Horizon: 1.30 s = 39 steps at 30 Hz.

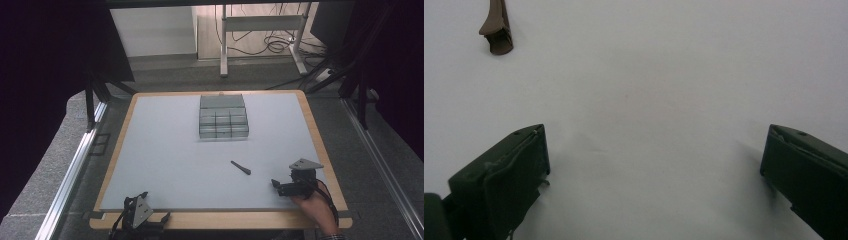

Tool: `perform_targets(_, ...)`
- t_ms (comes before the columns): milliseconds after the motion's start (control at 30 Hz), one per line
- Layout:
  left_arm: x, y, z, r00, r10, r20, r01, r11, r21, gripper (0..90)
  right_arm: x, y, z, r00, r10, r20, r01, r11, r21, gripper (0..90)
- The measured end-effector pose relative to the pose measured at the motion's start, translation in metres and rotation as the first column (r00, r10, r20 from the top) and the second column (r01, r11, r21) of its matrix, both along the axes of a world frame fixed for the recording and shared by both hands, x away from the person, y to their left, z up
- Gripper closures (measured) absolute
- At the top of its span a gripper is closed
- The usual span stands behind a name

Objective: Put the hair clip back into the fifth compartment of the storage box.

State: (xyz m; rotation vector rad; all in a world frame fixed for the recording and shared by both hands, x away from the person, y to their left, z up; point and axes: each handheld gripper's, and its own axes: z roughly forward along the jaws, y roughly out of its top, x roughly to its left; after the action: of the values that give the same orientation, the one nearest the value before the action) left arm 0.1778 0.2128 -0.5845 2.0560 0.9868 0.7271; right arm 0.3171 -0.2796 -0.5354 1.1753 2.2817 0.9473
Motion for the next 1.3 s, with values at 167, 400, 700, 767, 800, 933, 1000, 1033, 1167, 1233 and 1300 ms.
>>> perform_targets(167, 0.000, 0.000, 0.000, 1.0000, 0.000, 0.000, 0.000, 1.0000, 0.000, 0.0, 0.000, 0.000, 0.000, 1.0000, 0.000, -0.003, 0.000, 1.000, -0.004, 0.0)
perform_targets(400, 0.000, 0.000, 0.000, 1.0000, 0.000, 0.000, 0.000, 1.0000, 0.000, 0.0, 0.001, 0.001, 0.001, 1.0000, 0.001, -0.007, -0.001, 1.000, -0.009, 0.0)
perform_targets(700, 0.000, 0.000, 0.000, 1.0000, 0.000, 0.000, 0.000, 1.0000, 0.000, 0.0, 0.002, 0.002, 0.003, 0.9996, 0.001, -0.028, -0.001, 1.000, -0.025, 0.0)
perform_targets(767, 0.000, 0.000, 0.000, 1.0000, 0.000, 0.000, 0.000, 1.0000, 0.000, 0.0, 0.003, 0.003, 0.003, 0.9995, -0.001, -0.032, 0.000, 1.000, -0.027, 0.0)
perform_targets(800, 0.000, 0.000, 0.000, 1.0000, 0.000, 0.000, 0.000, 1.0000, 0.000, 0.0, 0.003, 0.003, 0.004, 0.9994, -0.001, -0.034, 0.000, 1.000, -0.026, 0.0)
perform_targets(933, 0.000, 0.000, 0.000, 1.0000, 0.000, 0.000, 0.000, 1.0000, 0.000, 0.0, 0.004, 0.004, 0.005, 0.9988, -0.004, -0.049, 0.002, 0.999, -0.036, 0.0)
perform_targets(1000, 0.000, 0.000, 0.000, 1.0000, 0.000, -0.001, 0.000, 1.0000, 0.000, 0.0, 0.004, 0.004, 0.006, 0.9983, -0.006, -0.057, 0.003, 0.999, -0.042, 0.1)
perform_targets(1033, 0.000, 0.000, 0.000, 1.0000, 0.000, -0.001, 0.000, 1.0000, 0.000, 0.0, 0.005, 0.005, 0.007, 0.9979, -0.005, -0.064, 0.002, 0.999, -0.046, 0.9)
perform_targets(1167, 0.000, 0.000, 0.000, 1.0000, 0.000, -0.001, 0.000, 1.0000, 0.000, 0.0, 0.005, 0.006, 0.011, 0.9962, 0.007, -0.087, -0.012, 0.998, -0.058, 4.5)
perform_targets(1233, 0.000, 0.000, 0.000, 1.0000, 0.000, -0.001, 0.000, 1.0000, -0.001, 0.0, 0.006, 0.007, 0.012, 0.9951, 0.015, -0.098, -0.021, 0.998, -0.062, 5.5)
perform_targets(1300, 0.000, 0.000, 0.000, 1.0000, 0.000, -0.001, 0.000, 1.0000, 0.000, 0.0, 0.006, 0.008, 0.013, 0.9946, 0.021, -0.102, -0.028, 0.998, -0.061, 6.1)
